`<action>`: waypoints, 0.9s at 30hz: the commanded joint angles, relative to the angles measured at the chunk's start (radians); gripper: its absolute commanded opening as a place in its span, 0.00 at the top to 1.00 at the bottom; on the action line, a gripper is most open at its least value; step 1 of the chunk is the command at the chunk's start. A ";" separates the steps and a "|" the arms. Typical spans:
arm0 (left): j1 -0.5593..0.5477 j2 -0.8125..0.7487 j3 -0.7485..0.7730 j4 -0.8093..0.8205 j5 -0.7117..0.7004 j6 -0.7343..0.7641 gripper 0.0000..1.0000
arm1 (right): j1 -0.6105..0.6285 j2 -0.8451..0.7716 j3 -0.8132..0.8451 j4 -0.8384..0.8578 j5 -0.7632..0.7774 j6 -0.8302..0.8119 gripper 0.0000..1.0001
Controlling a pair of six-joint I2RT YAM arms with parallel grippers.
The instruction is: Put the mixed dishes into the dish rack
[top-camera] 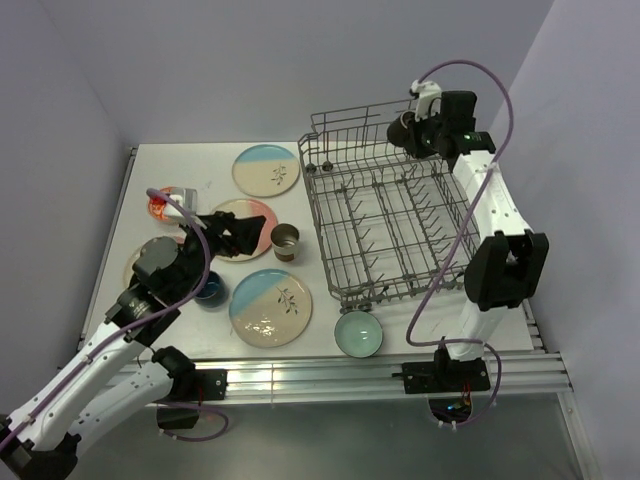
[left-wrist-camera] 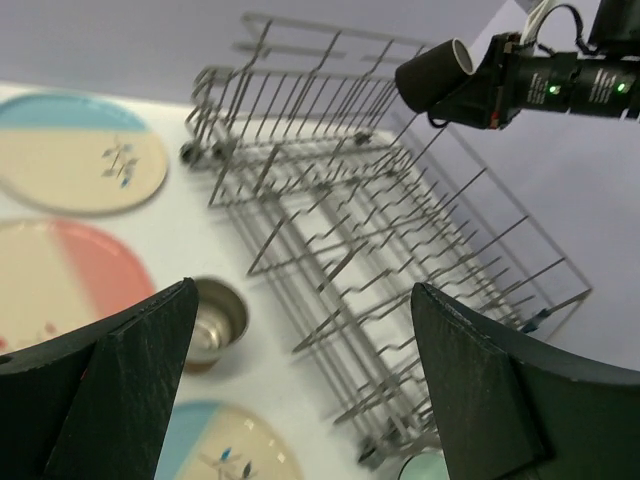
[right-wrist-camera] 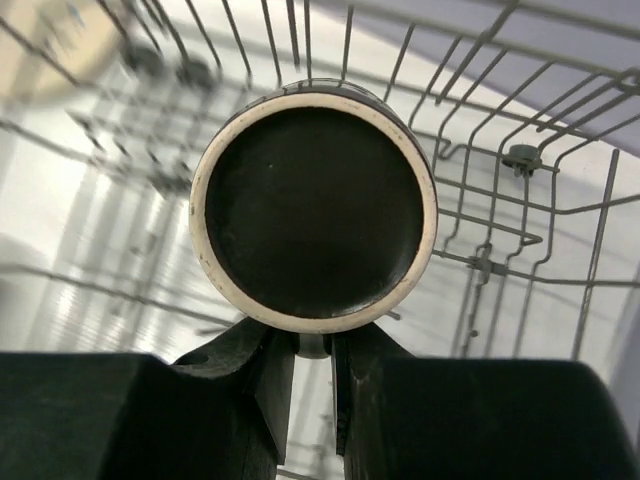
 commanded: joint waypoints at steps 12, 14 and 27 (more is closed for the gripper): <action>-0.001 -0.128 -0.086 -0.164 -0.169 -0.027 0.01 | -0.014 0.310 0.322 -0.079 0.050 -0.721 1.00; -0.001 -0.128 -0.082 -0.179 -0.173 -0.027 0.01 | -0.026 0.350 0.374 -0.081 0.061 -0.755 1.00; -0.001 -0.064 -0.043 -0.202 -0.178 0.007 0.01 | -0.118 0.508 0.461 -0.088 0.021 -0.931 1.00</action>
